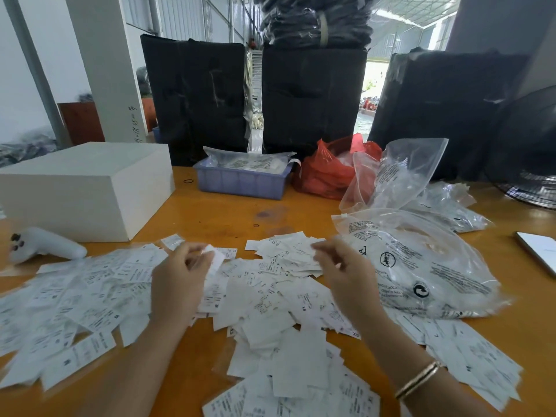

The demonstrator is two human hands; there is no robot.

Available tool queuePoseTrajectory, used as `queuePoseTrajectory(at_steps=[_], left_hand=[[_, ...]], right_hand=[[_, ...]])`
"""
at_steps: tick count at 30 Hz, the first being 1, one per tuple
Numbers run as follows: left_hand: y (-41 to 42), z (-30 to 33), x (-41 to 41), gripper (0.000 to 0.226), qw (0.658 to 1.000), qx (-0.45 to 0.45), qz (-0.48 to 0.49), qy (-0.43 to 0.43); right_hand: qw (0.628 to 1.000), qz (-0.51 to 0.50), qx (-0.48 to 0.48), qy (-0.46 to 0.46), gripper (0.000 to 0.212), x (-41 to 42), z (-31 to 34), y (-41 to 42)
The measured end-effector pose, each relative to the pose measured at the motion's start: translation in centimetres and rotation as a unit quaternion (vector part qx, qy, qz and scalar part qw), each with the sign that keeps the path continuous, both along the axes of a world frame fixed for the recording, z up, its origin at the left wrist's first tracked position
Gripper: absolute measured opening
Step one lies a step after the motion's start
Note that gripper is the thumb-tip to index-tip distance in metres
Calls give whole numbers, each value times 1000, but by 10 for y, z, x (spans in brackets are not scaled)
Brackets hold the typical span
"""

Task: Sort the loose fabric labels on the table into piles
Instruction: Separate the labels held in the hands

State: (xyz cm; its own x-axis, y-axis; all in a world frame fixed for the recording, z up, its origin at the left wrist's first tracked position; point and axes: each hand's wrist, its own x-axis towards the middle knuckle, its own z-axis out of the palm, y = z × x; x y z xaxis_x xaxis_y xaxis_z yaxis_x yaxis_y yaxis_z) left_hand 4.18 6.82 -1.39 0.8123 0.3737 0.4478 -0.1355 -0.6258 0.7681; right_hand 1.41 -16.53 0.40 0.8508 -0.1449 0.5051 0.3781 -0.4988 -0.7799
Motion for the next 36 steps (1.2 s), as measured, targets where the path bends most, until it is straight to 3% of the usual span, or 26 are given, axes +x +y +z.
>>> queuePoseTrajectory(at_steps=[2, 6, 8, 11, 14, 16, 20, 28, 32, 36], left_hand=[[8, -3, 1, 22, 997, 67, 42, 18], [15, -9, 2, 27, 961, 238, 108, 88], [17, -7, 1, 27, 950, 278, 113, 83], [11, -7, 1, 19, 952, 298, 71, -4], [-4, -6, -1, 11, 954, 289, -29, -71], [-13, -8, -4, 9, 950, 287, -99, -79], [-20, -13, -5, 8, 942, 279, -174, -72], [-21, -13, -6, 7, 943, 263, -192, -73], [-21, -13, -7, 8, 945, 255, -196, -67], [-21, -12, -8, 8, 945, 253, -195, -64]], right_hand=[[998, -61, 12, -32, 15, 5, 13, -17], [978, -188, -73, -59, 18, 16, 25, -56], [968, -220, -116, 5, 21, 26, 22, -77], [929, -243, -242, 137, 29, 37, 16, -102], [867, -255, -343, 257, 37, 41, 10, -110], [852, -250, -359, 288, 32, 43, 6, -111], [879, -255, -316, 251, 21, 43, 4, -108], [912, -269, -185, 249, 15, 46, 6, -112], [927, -245, -138, 249, 25, 46, 6, -117], [924, -297, -172, 169, 26, 42, 8, -118]])
